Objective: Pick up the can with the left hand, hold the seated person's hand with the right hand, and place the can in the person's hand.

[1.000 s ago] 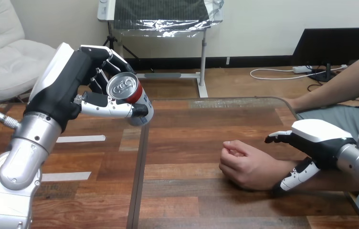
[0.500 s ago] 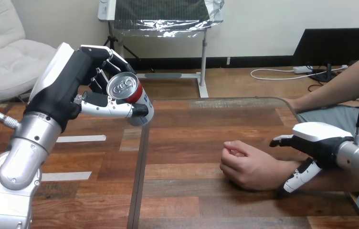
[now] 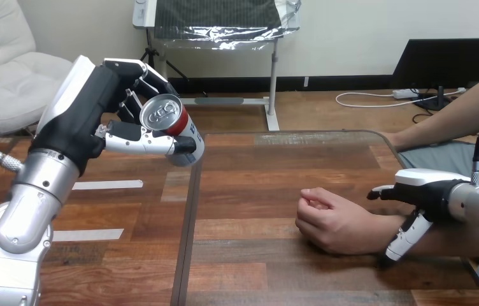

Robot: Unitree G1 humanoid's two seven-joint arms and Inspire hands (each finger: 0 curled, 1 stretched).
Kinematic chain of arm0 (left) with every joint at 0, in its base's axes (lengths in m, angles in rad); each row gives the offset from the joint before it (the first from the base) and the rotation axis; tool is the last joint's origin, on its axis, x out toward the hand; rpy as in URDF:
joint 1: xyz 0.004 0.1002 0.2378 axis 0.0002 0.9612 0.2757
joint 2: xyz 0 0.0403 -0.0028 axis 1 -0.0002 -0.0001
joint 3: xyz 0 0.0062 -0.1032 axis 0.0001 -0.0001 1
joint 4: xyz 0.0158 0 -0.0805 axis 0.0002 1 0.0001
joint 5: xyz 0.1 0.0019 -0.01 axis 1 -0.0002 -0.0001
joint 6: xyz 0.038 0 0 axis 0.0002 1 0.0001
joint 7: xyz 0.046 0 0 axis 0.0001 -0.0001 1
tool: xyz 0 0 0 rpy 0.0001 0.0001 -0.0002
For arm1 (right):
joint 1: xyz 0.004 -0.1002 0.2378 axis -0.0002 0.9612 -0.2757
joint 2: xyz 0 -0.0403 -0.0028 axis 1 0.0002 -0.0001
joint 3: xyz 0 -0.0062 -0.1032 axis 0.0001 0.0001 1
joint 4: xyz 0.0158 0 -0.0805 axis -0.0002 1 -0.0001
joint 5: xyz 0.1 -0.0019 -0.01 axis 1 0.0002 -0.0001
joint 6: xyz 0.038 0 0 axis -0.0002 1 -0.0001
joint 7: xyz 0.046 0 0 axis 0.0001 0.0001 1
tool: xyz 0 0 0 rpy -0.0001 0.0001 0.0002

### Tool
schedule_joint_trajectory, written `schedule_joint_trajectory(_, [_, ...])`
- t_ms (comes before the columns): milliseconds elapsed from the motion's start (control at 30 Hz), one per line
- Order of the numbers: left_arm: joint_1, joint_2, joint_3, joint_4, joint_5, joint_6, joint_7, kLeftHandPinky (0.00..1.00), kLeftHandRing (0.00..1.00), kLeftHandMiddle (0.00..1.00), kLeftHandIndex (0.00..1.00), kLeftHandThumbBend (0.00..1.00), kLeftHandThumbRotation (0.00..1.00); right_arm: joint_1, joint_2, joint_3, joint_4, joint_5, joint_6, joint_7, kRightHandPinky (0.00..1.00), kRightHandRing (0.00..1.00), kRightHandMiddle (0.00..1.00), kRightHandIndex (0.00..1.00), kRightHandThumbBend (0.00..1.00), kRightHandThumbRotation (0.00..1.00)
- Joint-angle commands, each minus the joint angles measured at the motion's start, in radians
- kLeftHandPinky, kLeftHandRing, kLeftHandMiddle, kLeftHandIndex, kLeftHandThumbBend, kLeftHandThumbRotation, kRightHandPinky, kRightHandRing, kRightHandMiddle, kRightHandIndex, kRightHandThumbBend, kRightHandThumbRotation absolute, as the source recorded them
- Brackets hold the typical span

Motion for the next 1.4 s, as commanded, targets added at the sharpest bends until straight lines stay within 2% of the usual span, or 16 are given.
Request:
schedule_joint_trajectory(0, [-0.066, 0.02, 0.03, -0.055, -0.005, -0.019, 0.009, 0.23, 0.29, 0.36, 0.41, 0.73, 0.0, 0.025, 0.007, 0.022, 0.025, 0.005, 0.063, 0.049, 0.74, 0.95, 0.95, 0.95, 1.0, 0.22])
schedule_joint_trajectory(267, [-0.064, 0.025, 0.034, -0.059, 0.001, -0.017, 0.009, 0.23, 0.29, 0.36, 0.41, 0.73, 0.0, 0.033, 0.007, 0.024, -0.016, 0.011, 0.124, 0.113, 0.73, 0.95, 0.95, 0.95, 1.0, 0.17])
schedule_joint_trajectory(733, [-0.066, 0.026, 0.04, -0.051, -0.01, -0.03, 0.01, 0.24, 0.3, 0.36, 0.41, 0.73, 0.0, 0.066, -0.014, 0.045, -0.122, -0.009, 0.189, 0.184, 0.62, 0.93, 0.98, 0.94, 1.0, 0.14])
schedule_joint_trajectory(900, [-0.066, 0.027, 0.04, -0.054, -0.009, -0.022, 0.012, 0.24, 0.3, 0.36, 0.41, 0.72, 0.0, 0.081, -0.022, 0.045, -0.16, -0.004, 0.201, 0.203, 0.59, 0.87, 0.93, 0.92, 1.0, 0.11])
schedule_joint_trajectory(1033, [-0.068, 0.025, 0.04, -0.058, -0.008, -0.012, 0.014, 0.24, 0.3, 0.36, 0.41, 0.72, 0.0, 0.1, -0.035, 0.041, -0.194, 0.004, 0.186, 0.209, 0.59, 0.83, 0.9, 0.91, 1.0, 0.09])
schedule_joint_trajectory(1200, [-0.072, 0.024, 0.044, -0.05, -0.017, -0.028, 0.015, 0.24, 0.3, 0.36, 0.41, 0.71, 0.0, 0.14, -0.059, 0.029, -0.277, 0.027, 0.173, 0.221, 0.55, 0.76, 0.83, 0.87, 1.0, 0.05])
schedule_joint_trajectory(1367, [-0.075, 0.025, 0.047, -0.043, -0.024, -0.029, 0.015, 0.24, 0.3, 0.36, 0.41, 0.71, 0.0, 0.174, -0.074, 0.015, -0.337, 0.052, 0.171, 0.232, 0.54, 0.74, 0.8, 0.83, 1.0, 0.02])
